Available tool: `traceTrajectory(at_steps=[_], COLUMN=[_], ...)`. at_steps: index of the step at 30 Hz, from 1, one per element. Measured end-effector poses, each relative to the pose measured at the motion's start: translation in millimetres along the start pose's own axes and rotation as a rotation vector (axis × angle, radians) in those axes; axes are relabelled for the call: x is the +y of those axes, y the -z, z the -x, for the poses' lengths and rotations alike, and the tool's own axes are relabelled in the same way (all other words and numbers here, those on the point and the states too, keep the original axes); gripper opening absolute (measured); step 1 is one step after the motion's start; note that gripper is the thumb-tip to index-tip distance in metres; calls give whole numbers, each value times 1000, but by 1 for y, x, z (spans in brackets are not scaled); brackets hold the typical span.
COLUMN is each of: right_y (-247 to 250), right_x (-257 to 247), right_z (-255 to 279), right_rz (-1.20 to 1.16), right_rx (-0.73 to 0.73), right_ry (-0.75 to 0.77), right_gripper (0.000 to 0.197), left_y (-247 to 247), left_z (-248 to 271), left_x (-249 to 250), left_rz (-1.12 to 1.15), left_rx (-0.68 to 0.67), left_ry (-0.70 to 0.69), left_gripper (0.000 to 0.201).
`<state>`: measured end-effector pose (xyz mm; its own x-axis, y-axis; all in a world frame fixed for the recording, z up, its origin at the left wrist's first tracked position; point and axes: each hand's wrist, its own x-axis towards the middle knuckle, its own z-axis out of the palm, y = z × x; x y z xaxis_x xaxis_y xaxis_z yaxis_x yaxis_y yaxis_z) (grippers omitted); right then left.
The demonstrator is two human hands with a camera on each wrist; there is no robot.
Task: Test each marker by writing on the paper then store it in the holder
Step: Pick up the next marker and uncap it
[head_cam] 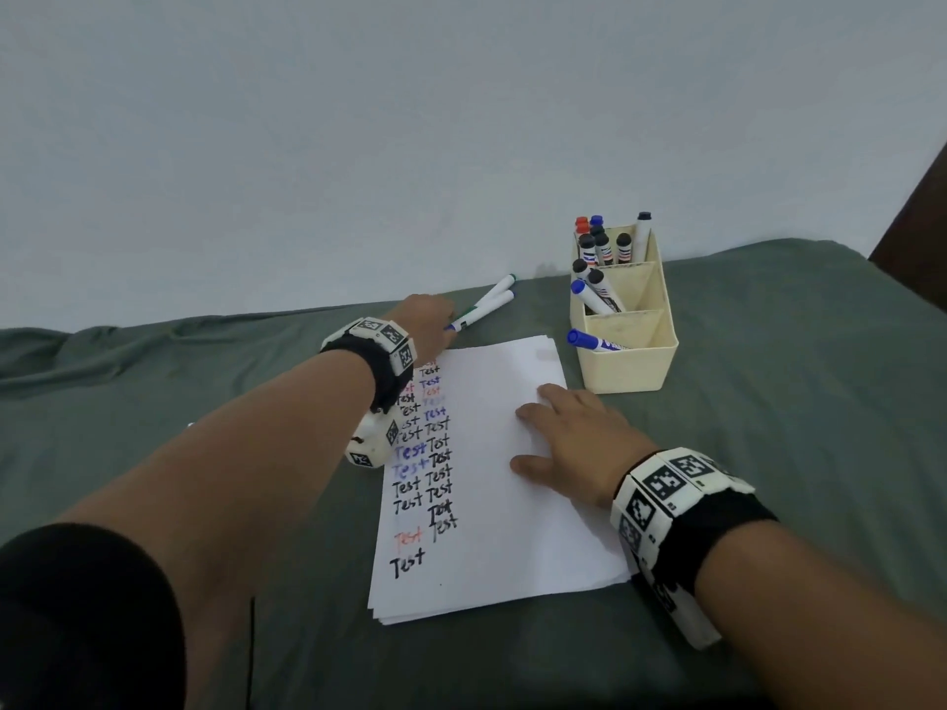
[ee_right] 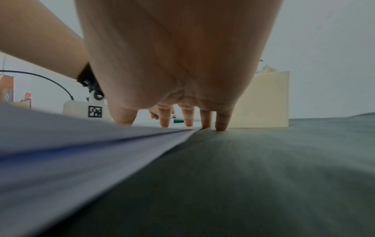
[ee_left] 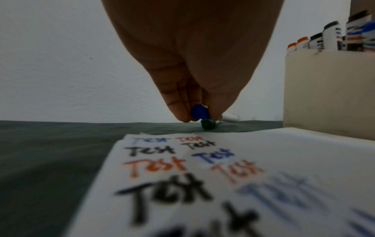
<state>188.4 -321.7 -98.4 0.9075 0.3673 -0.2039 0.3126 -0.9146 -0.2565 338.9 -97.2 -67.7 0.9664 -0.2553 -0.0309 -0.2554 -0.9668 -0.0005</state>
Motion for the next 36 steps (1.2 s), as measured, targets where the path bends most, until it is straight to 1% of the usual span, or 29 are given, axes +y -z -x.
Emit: traceTrajectory(at_steps=[4, 7, 9, 11, 13, 16, 18, 20, 24, 26, 30, 32, 33, 36], right_y=[1, 2, 3, 5, 7, 10, 13, 15, 17, 18, 21, 21, 21, 20], right_x=[2, 1, 0, -1, -2, -4, -6, -8, -11, -13, -16, -16, -16, -16], right_z=[-2, -2, 0, 1, 3, 6, 9, 11, 14, 14, 14, 14, 14, 13], right_rz=[-25, -38, -44, -45, -39, -39, -51, -56, -36, -45, 19, 34, 27, 30], right_rx=[11, 58, 103, 138, 163, 171, 170, 171, 189, 188, 111, 81, 83, 93], right_ry=[-6, 8, 22, 35, 47, 80, 126, 174, 237, 242, 227, 209, 202, 183], right_gripper=[67, 72, 74, 76, 77, 78, 79, 80, 78, 69, 27, 24, 24, 24], left_y=[11, 29, 45, 61, 76, 88, 87, 80, 53, 36, 6, 0, -2, -6], left_z=[35, 64, 83, 101, 119, 141, 152, 160, 170, 173, 175, 173, 171, 163], left_x=[-17, -34, -45, -53, -57, -57, -52, -44, -17, -2, 20, 28, 30, 33], left_rz=[-50, -166, -318, -541, -677, -732, -708, -628, -329, -195, 7, 103, 111, 10], left_rx=[-15, -19, -28, -47, -76, -115, -112, -98, -58, -26, 58, 94, 93, 26], left_ry=[-161, -303, -381, -457, -495, -502, -519, -529, -446, -402, -367, -342, -322, -271], left_gripper=[23, 18, 19, 24, 26, 28, 29, 28, 25, 24, 24, 19, 20, 23])
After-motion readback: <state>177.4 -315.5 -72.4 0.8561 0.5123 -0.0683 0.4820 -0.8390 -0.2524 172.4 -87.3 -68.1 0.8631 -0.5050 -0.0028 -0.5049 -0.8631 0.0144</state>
